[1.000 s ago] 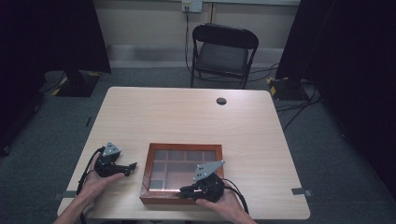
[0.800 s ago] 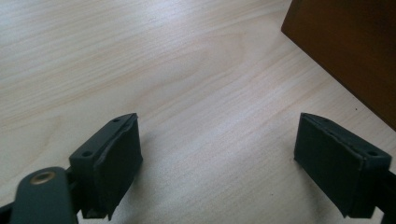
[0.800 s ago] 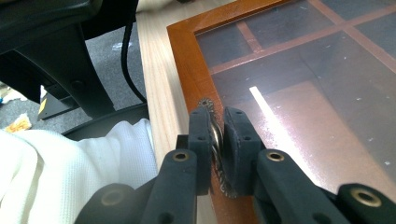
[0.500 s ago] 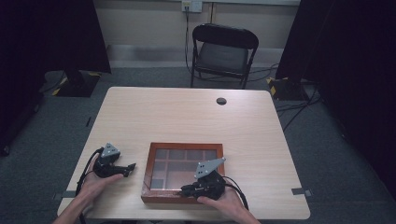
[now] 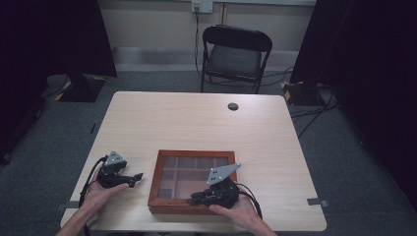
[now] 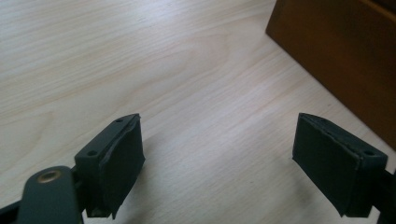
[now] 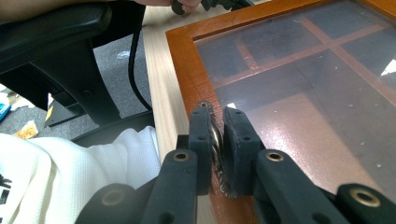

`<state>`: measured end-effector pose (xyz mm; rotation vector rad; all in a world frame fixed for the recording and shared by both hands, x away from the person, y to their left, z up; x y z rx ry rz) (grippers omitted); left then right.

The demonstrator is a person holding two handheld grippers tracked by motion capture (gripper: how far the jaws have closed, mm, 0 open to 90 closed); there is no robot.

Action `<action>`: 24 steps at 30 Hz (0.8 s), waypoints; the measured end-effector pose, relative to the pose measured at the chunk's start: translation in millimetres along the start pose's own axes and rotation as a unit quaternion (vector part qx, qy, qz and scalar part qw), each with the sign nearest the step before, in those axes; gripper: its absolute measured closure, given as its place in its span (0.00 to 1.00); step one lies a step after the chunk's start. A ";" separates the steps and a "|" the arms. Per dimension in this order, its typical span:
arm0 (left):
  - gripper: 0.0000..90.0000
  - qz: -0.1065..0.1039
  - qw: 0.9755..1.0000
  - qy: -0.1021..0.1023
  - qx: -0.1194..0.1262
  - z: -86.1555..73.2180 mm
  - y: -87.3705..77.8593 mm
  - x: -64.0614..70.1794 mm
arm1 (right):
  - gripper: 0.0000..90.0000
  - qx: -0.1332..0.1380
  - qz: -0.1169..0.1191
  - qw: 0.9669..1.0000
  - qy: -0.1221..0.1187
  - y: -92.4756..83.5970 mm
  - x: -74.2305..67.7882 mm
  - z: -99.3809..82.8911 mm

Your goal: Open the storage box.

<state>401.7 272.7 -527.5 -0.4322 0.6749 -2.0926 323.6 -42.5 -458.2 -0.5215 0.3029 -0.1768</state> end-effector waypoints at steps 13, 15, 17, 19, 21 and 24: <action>0.19 -0.031 0.999 0.007 0.022 10.9 -9.2 13.3 | 0.92 0.007 -0.006 1.000 -0.001 -11.9 -1.6 13.2; 0.19 -0.037 0.999 0.013 0.027 13.3 -10.8 17.2 | 0.92 0.005 -0.007 1.000 0.001 -12.4 -2.0 15.6; 0.19 -0.039 0.999 0.013 0.030 14.3 -10.9 18.6 | 0.92 0.004 -0.007 1.000 0.000 -12.6 -1.7 16.2; 0.19 -0.044 0.998 0.016 0.033 17.1 -11.8 22.5 | 0.92 0.003 -0.004 1.000 0.003 -13.3 -1.5 17.8; 0.19 -0.048 0.998 0.018 0.036 18.5 -12.3 25.4 | 0.92 0.004 -0.004 1.000 0.003 -14.4 -1.4 19.9; 0.19 -0.053 0.998 0.022 0.038 19.9 -12.0 29.5 | 0.91 0.004 -0.004 1.000 0.004 -15.6 -1.1 22.1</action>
Point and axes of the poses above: each handheld gripper's, and its own axes: y roughly forward along the jaws, z roughly out of its top, x roughly to its right, the point moved 5 cm from there along y, roughly forward along the jaws, and after that the axes turned 5 degrees about x, right-handed, at the moved point
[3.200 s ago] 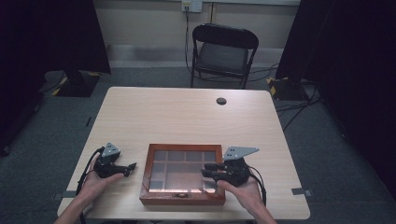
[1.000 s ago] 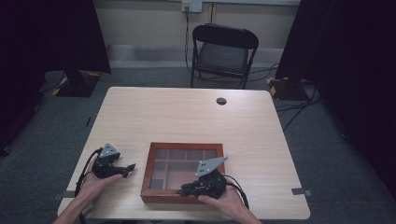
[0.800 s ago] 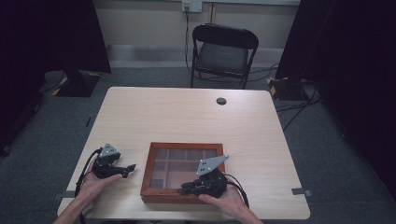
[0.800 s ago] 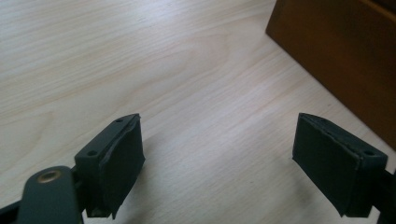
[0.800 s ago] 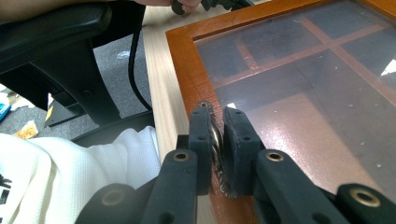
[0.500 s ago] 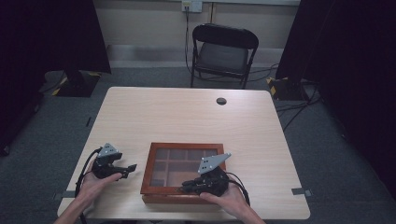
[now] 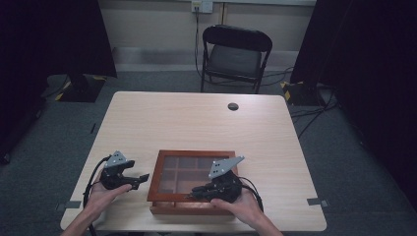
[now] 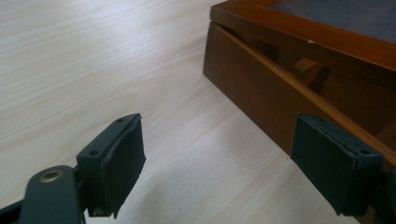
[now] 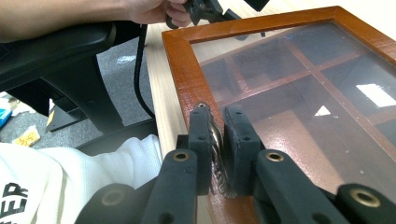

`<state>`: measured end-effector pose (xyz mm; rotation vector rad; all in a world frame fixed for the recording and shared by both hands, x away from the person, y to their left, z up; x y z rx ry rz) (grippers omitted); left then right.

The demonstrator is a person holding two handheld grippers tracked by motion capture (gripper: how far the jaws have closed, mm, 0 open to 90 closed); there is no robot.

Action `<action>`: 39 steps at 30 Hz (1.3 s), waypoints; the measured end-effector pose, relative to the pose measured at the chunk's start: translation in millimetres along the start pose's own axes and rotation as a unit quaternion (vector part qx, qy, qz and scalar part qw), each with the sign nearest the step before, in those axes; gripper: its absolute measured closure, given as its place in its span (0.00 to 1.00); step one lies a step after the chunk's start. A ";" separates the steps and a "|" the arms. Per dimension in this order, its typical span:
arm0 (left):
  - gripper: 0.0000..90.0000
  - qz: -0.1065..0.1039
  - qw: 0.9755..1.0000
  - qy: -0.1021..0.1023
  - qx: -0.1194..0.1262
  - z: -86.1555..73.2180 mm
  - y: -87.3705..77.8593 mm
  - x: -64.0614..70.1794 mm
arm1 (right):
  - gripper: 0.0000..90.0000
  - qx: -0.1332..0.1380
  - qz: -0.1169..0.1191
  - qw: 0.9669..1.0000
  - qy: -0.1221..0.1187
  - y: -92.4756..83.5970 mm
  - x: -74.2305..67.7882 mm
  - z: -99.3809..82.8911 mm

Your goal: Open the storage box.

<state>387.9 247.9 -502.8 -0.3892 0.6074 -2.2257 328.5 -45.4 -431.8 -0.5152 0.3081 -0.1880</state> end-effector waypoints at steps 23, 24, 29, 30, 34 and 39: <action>0.19 -0.042 0.999 0.018 0.027 12.7 -1.0 24.1 | 0.91 -0.003 -0.007 1.000 -0.002 -7.8 2.5 23.7; 0.19 -0.044 0.998 0.021 0.026 12.8 -0.8 25.0 | 0.91 -0.003 -0.008 1.000 -0.001 -8.1 2.5 24.5; 0.19 -0.060 0.997 0.032 0.031 14.5 1.1 34.4 | 0.91 -0.002 -0.004 1.000 0.000 -9.1 3.8 26.9; 0.19 -0.061 0.997 0.035 0.033 15.3 0.5 35.6 | 0.91 -0.002 -0.004 1.000 0.001 -9.4 4.1 27.4; 0.19 -0.055 0.996 0.041 0.048 18.3 -1.3 37.0 | 0.91 -0.001 -0.005 1.000 -0.002 -8.9 4.0 27.5; 0.19 -0.059 0.996 0.036 0.054 19.4 -2.2 37.3 | 0.91 -0.001 -0.006 1.000 0.002 -8.9 3.5 26.4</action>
Point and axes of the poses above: each handheld gripper's, and its own axes: y roughly forward along the jaws, z roughly out of its top, x roughly to its right, the point moved 5 cm from there along y, roughly forward along the jaws, and after that the axes turned 5 degrees about x, right-handed, at the moved point
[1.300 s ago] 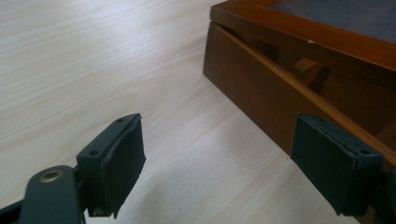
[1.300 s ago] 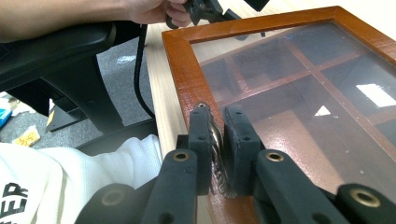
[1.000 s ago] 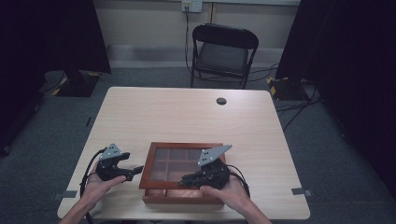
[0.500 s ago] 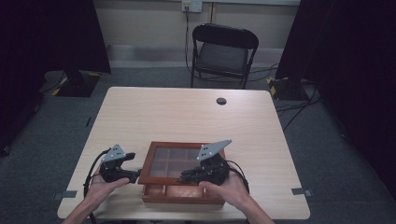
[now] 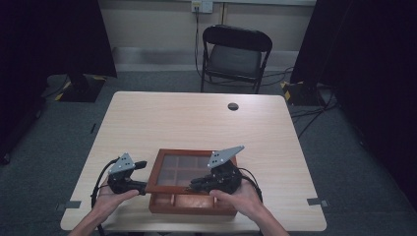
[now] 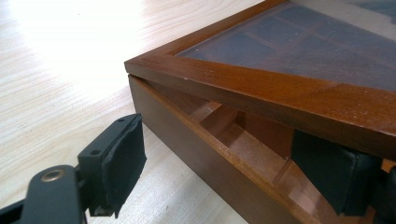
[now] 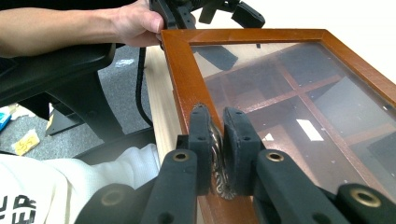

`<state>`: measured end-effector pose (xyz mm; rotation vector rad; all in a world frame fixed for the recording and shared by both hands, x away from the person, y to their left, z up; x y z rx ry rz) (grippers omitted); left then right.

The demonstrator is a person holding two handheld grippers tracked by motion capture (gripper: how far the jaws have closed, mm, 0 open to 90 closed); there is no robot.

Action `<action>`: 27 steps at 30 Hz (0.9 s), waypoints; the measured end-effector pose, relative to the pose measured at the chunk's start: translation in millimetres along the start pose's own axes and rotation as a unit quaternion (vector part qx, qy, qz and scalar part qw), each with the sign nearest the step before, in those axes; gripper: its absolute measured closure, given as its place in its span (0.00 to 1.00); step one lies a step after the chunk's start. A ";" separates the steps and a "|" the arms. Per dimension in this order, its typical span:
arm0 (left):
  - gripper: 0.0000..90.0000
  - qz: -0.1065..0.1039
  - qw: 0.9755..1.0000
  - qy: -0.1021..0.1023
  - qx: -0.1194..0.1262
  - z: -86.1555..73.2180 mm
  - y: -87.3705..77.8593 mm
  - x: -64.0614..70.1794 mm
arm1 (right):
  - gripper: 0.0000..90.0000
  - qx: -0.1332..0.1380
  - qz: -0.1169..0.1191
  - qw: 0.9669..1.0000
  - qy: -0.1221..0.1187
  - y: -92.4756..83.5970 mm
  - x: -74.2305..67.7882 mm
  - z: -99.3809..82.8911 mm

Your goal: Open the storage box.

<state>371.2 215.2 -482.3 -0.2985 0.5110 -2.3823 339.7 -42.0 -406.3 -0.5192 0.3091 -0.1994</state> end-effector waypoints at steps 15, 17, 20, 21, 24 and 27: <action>0.22 -0.007 1.000 0.000 0.013 5.1 -2.1 1.0 | 0.49 0.044 -0.040 0.998 0.025 -31.4 12.3 -8.9; 0.22 -0.012 1.000 -0.009 0.022 7.4 -2.8 1.9 | 0.46 0.045 -0.046 0.998 0.027 -34.5 13.1 -11.3; 0.22 -0.014 1.000 -0.005 0.023 9.6 -2.6 3.6 | 0.35 0.061 -0.060 0.996 0.035 -48.1 17.2 -21.4; 0.22 -0.011 1.000 -0.005 0.024 10.1 -2.8 4.0 | 0.34 0.066 -0.063 0.995 0.036 -51.8 17.6 -23.2; 0.22 -0.012 1.000 -0.004 0.025 11.7 -3.7 4.2 | 0.30 0.080 -0.076 0.993 0.035 -62.2 19.1 -28.4; 0.21 -0.019 0.999 0.001 0.034 15.8 -4.5 5.4 | 0.26 0.084 -0.087 0.992 0.039 -69.1 21.0 -34.8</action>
Point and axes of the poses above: each handheld gripper's, and its own axes: y roughly forward along the jaws, z roughly out of its top, x roughly to its right, the point moved 5 cm from there along y, roughly forward along the jaws, and after that the axes turned 5 degrees about x, right-handed, at the moved point
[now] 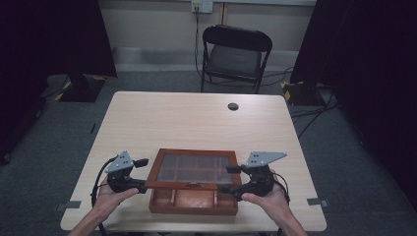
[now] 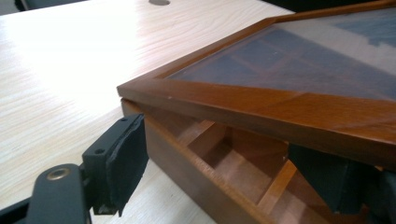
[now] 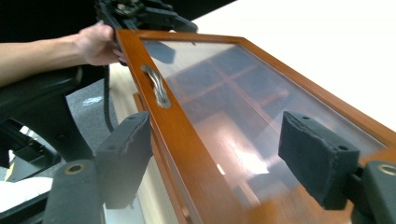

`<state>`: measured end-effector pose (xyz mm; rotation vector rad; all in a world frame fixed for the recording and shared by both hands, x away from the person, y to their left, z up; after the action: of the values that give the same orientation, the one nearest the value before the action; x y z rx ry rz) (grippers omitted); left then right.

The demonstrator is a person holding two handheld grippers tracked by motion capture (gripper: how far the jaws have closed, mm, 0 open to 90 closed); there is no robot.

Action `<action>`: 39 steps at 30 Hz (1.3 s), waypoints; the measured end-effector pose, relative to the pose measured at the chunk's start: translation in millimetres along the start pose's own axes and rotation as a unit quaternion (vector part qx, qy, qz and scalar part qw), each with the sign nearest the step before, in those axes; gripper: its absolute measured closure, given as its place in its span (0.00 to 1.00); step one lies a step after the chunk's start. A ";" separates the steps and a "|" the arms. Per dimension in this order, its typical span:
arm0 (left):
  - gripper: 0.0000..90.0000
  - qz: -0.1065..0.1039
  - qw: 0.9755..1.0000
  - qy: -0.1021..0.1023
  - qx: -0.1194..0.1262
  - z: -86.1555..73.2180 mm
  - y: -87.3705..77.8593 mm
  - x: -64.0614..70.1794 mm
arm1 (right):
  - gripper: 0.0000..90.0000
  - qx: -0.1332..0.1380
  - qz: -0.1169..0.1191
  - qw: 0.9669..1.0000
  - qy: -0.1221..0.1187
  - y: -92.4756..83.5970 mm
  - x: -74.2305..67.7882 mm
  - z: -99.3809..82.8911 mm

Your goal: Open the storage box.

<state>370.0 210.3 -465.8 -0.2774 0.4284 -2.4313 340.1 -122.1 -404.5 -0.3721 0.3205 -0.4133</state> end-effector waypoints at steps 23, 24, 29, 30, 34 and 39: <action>0.22 0.002 1.000 -0.002 0.011 26.9 3.5 3.0 | 0.17 0.014 -0.051 0.998 -0.020 -13.7 18.8 -6.0; 0.22 0.002 1.000 -0.001 0.017 28.7 4.2 2.4 | 0.17 0.015 -0.056 0.998 -0.017 -13.6 20.2 -5.8; 0.23 -0.001 1.000 -0.002 0.022 37.3 6.7 0.5 | 0.19 0.019 -0.071 0.997 -0.001 -12.3 32.3 -7.6; 0.22 -0.001 1.000 -0.002 0.019 37.1 6.2 0.0 | 0.20 0.023 -0.072 0.997 0.003 -13.1 34.1 -6.9; 0.24 -0.004 1.000 -0.005 0.022 37.9 6.3 -0.6 | 0.21 0.027 -0.073 0.997 0.004 -13.6 38.1 -3.9; 0.29 -0.004 0.999 -0.006 0.031 41.7 6.2 -1.7 | 0.26 0.035 -0.067 0.997 0.006 -11.7 39.8 2.3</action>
<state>387.3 197.0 -429.7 -0.2663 0.3466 -2.4444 371.6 -149.1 -406.6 -0.3238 0.2929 -0.5577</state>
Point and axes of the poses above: each handheld gripper's, and its own axes: y roughly forward along the jaws, z roughly out of its top, x roughly to its right, the point moved 5 cm from there along y, roughly forward along the jaws, and after that the axes turned 5 degrees about x, right-handed, at the moved point
